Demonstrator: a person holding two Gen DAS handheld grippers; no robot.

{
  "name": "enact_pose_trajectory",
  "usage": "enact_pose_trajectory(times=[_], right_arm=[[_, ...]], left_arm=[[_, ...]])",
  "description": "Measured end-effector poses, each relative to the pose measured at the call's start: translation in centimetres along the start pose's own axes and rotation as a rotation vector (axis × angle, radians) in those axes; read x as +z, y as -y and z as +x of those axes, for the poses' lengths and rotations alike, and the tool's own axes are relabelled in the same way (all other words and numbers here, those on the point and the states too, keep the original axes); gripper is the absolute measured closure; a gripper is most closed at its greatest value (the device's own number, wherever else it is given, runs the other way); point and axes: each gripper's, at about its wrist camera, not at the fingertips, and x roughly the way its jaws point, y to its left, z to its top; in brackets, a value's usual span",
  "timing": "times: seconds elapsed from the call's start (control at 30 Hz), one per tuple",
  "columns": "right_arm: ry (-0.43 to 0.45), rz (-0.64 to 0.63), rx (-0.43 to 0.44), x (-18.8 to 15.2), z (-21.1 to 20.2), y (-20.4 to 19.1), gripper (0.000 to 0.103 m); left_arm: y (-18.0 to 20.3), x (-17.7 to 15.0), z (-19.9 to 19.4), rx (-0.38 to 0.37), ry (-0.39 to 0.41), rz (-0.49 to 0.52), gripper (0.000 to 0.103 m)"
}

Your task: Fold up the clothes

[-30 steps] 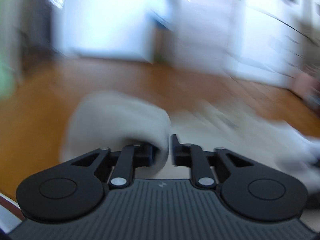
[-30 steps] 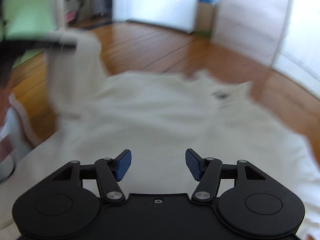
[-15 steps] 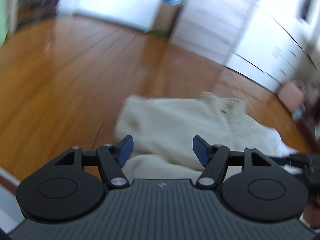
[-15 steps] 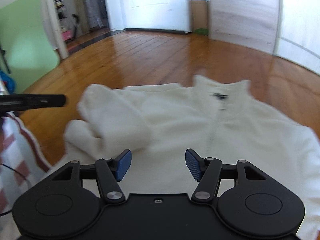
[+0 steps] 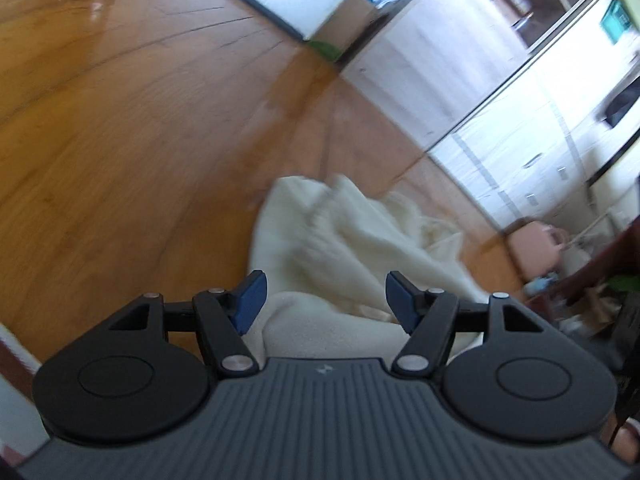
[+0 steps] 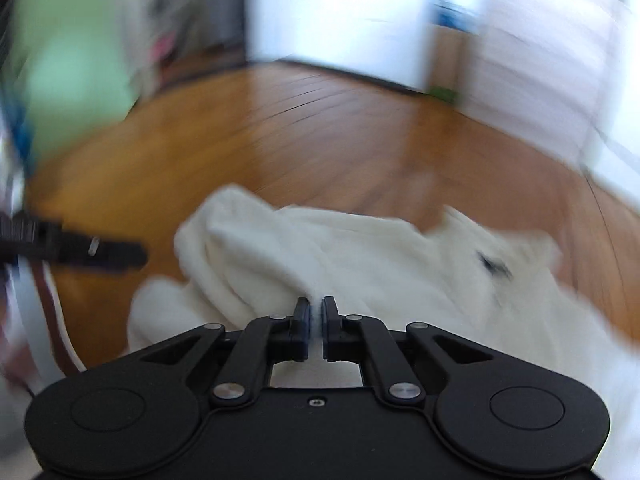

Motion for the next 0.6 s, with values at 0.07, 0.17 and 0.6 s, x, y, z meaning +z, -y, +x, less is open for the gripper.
enact_pose_trajectory(times=[0.07, 0.17, 0.6], right_arm=[[-0.007, 0.162, -0.018, -1.6, -1.9, 2.8, 0.097], [-0.178, 0.304, -0.155, -5.4, -1.7, 6.7, 0.096], [-0.019, 0.116, -0.111, -2.1, -5.5, 4.0, 0.043]], left_arm=[[0.4, -0.3, 0.9, -0.046, -0.025, -0.008, 0.038], [1.3, -1.5, 2.4, -0.017, -0.095, 0.022, 0.038], [7.5, -6.1, 4.6, 0.033, -0.203, 0.405, 0.038]])
